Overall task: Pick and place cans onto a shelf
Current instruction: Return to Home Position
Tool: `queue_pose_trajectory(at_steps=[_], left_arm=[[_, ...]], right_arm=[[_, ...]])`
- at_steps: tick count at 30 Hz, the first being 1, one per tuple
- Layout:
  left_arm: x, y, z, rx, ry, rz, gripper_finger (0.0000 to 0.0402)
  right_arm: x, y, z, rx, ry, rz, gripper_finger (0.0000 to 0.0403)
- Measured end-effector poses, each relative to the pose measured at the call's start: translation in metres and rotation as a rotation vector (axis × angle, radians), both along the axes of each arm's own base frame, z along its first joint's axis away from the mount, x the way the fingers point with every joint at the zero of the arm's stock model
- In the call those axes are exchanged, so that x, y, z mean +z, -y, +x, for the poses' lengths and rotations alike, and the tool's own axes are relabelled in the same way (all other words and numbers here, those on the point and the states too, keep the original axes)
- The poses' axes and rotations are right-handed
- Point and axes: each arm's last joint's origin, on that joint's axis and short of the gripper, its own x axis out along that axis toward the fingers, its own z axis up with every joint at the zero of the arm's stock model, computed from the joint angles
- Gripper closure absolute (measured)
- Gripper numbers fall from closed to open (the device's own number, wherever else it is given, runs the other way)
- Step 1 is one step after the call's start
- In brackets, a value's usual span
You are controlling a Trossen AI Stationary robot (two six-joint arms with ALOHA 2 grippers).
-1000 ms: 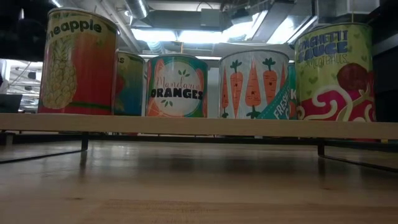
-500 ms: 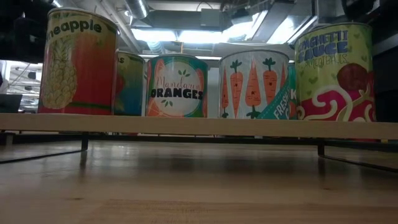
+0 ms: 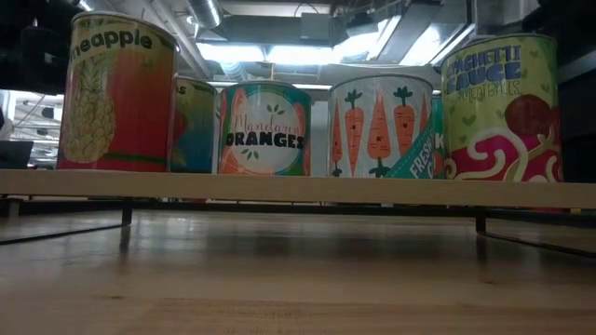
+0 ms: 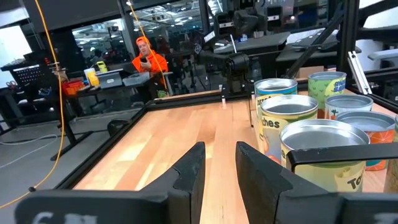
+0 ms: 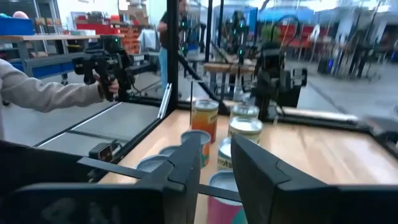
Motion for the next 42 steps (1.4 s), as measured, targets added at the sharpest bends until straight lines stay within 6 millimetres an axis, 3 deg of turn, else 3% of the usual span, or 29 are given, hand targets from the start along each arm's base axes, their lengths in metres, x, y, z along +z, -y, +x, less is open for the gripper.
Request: queue_pose_trajectory(at_steps=[17, 30, 42], left_arm=[[0.0, 0.0, 0.0, 0.003, 0.0, -0.002, 0.0319], [0.0, 0.0, 0.0, 0.004, 0.0, -0.002, 0.0319], [0.0, 0.0, 0.0, 0.004, 0.0, -0.001, 0.0319]], right_arm=[[-0.057, 0.0, 0.018, -0.115, 0.134, -0.055, 0.0308], [-0.059, 0.02, 0.024, -0.332, 0.115, -0.148, 0.0308], [-0.063, 0.035, 0.026, -0.456, 0.057, -0.124, 0.0308]])
